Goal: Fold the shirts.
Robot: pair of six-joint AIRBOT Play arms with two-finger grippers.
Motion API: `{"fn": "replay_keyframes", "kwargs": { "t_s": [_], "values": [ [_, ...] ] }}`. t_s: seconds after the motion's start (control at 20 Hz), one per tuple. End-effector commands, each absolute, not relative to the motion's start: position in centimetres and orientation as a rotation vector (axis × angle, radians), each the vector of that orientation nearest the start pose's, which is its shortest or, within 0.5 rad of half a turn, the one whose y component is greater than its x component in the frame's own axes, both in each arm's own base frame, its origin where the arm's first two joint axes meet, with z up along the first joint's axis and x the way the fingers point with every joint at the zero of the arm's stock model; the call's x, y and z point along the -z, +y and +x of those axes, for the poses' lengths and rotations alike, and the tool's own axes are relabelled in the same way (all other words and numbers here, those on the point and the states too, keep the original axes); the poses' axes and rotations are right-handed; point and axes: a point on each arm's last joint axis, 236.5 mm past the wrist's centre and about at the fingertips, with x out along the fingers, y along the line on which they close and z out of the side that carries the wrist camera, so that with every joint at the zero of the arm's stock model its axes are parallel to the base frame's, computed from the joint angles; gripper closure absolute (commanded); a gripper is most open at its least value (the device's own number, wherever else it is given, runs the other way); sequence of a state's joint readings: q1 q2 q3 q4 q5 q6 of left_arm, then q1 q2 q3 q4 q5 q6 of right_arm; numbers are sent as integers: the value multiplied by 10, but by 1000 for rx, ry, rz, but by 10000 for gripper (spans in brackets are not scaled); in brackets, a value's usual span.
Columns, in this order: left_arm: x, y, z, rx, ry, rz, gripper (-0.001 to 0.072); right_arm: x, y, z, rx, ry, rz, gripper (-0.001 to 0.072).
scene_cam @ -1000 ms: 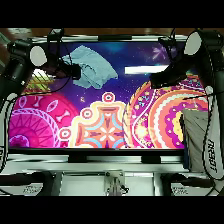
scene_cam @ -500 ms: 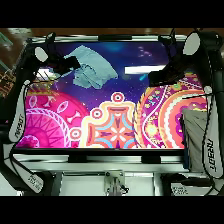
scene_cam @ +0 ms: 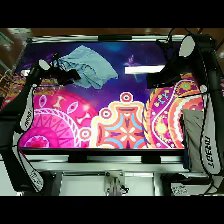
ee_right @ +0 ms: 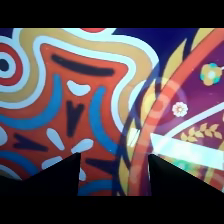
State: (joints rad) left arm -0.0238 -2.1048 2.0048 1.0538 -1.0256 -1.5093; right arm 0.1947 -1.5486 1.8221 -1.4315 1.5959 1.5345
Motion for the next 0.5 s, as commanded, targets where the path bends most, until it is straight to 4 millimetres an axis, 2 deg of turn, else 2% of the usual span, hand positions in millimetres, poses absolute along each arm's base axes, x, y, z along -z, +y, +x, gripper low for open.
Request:
{"fn": "replay_keyframes", "kwargs": {
  "t_s": [0.0,0.2,0.25,0.4,0.45],
  "values": [
    [70,-130,608,318,1090,-358,26,-103,117,418,-301,1328,-56,176],
    [77,-141,615,319,1061,-354,42,-101,115,411,-302,1360,-60,176],
    [76,-142,618,315,1051,-363,97,-101,116,409,-306,1370,-59,176],
    [76,-142,616,311,1060,-372,554,-101,116,407,-309,1374,-58,176],
    [75,-143,613,327,1067,-355,661,-101,116,408,-308,1374,-59,176]
  ]
}}
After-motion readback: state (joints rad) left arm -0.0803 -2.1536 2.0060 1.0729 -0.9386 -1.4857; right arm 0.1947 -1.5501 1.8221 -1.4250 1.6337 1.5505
